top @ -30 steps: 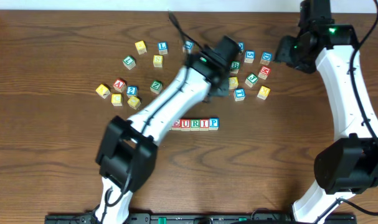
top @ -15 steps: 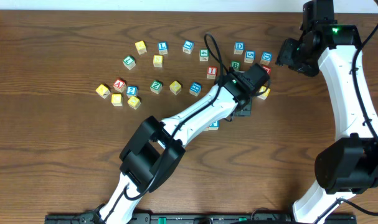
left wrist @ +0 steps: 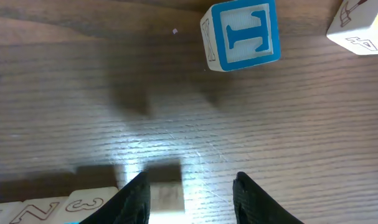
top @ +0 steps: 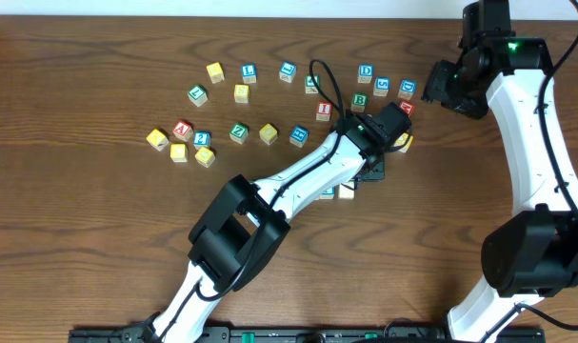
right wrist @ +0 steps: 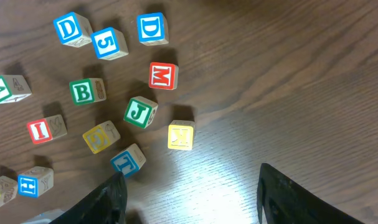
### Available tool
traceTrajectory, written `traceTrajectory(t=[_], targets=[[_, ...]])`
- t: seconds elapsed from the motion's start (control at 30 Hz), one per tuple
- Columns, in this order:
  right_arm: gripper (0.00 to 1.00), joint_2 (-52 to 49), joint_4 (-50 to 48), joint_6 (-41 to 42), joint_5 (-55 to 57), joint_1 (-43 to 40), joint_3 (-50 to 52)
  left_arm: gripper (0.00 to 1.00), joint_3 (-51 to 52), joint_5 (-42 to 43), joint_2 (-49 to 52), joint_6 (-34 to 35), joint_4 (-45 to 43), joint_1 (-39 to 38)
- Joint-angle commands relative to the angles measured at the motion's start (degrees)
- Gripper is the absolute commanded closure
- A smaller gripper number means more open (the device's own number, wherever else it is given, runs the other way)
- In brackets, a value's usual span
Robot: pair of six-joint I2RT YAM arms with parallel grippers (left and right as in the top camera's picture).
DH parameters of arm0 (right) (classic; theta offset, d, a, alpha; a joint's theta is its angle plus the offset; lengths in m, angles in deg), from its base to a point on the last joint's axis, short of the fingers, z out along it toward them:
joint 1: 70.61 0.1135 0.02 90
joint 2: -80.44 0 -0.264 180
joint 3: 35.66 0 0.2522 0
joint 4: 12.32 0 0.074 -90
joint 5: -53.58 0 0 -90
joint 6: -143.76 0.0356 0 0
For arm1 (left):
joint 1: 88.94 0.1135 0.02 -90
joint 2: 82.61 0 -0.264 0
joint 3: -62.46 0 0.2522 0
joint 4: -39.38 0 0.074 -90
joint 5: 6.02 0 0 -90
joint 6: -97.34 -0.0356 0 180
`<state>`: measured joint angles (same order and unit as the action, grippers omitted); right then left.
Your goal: Spell out NEURIPS
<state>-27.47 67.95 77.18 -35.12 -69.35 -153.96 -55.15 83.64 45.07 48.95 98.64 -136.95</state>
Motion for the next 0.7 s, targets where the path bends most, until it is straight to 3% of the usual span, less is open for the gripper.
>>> traceTrajectory(t=[0.0, 0.23, 0.47, 0.53, 0.67], targets=[[0.38, -0.4, 0.2, -1.2, 0.0, 0.1, -1.1, 0.57, 0.4, -0.1, 0.8, 0.3, -0.4, 0.2], [0.38, -0.4, 1.0, -2.2, 0.0, 0.2, -1.1, 0.58, -2.4, -0.1, -2.4, -5.1, 0.3, 3.0], [0.40, -0.4, 4.4, -9.1, -7.6, 0.7, -0.9, 0.57, -2.6, -0.1, -17.0, -11.8, 5.8, 13.0], [0.45, -0.4, 5.3, -11.3, -11.4, 1.9, -0.1, 0.57, -2.6, -0.1, -21.7, -13.9, 8.3, 16.6], [0.67, -0.4, 6.3, -11.9, -12.9, 6.3, 4.5, 0.57, -2.6, -0.3, -29.5, -16.6, 12.7, 24.6]])
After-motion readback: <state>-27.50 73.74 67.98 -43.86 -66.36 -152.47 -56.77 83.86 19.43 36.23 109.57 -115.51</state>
